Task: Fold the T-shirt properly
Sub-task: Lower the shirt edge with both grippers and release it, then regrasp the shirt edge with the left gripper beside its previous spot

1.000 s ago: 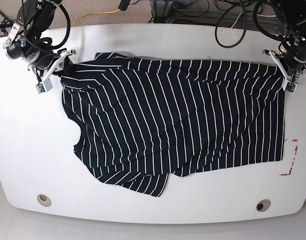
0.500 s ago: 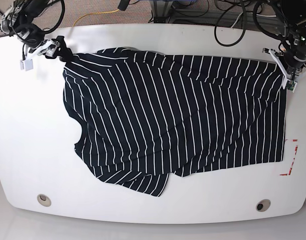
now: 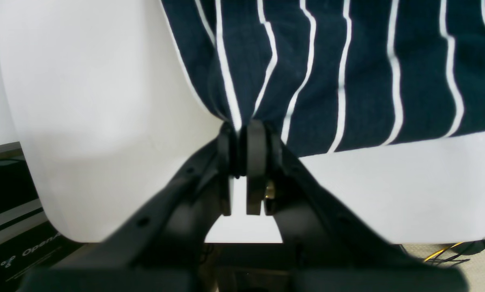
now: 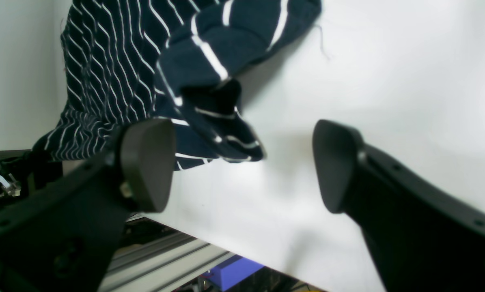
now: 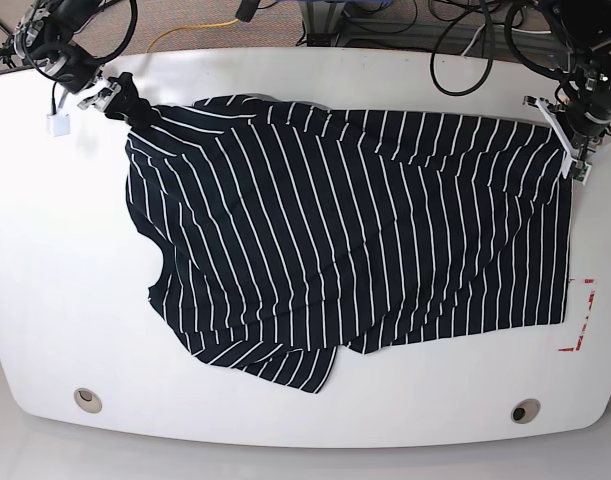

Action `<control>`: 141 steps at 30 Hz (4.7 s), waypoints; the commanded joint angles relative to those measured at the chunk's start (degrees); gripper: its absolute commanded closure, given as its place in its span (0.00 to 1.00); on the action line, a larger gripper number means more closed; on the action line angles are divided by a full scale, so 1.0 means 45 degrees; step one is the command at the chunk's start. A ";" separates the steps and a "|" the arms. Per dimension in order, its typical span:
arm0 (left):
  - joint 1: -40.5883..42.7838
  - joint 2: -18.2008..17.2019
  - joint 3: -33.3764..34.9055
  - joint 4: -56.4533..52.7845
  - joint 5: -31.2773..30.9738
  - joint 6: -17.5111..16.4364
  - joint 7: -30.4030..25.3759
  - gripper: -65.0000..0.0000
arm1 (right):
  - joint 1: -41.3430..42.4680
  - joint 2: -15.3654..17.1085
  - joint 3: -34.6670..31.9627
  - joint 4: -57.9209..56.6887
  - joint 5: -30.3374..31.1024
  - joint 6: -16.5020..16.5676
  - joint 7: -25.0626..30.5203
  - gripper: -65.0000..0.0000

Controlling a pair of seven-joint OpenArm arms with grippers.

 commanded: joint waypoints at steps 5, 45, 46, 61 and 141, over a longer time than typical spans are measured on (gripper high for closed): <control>-0.0054 -0.0134 0.0075 0.0187 -0.0095 0.0031 -0.0184 1.00 | 0.0588 -0.0040 -0.0737 0.0176 -0.0279 0.0022 0.0142 0.24; 0.1138 -0.0154 -0.2250 0.0245 -0.0310 0.0031 -0.0751 1.00 | -0.2538 -0.0138 -0.0893 0.4123 -0.0357 0.0022 0.0543 1.00; 0.1138 -0.0154 -0.2172 0.0226 -0.0271 0.0031 -0.0751 1.00 | -0.2479 -0.0001 -0.0971 0.4123 -0.0357 0.0022 0.0543 1.00; 0.1138 -0.0095 -0.2035 0.0187 -0.0290 0.0031 -0.0751 1.00 | -0.2284 0.0097 -0.0971 0.4123 -0.0338 0.0022 0.0543 1.00; -0.1656 -0.0095 -0.0492 -0.0126 -0.1287 0.0031 0.2180 0.97 | -0.1249 0.0038 -0.1284 0.2931 -0.1725 0.0022 0.0484 1.00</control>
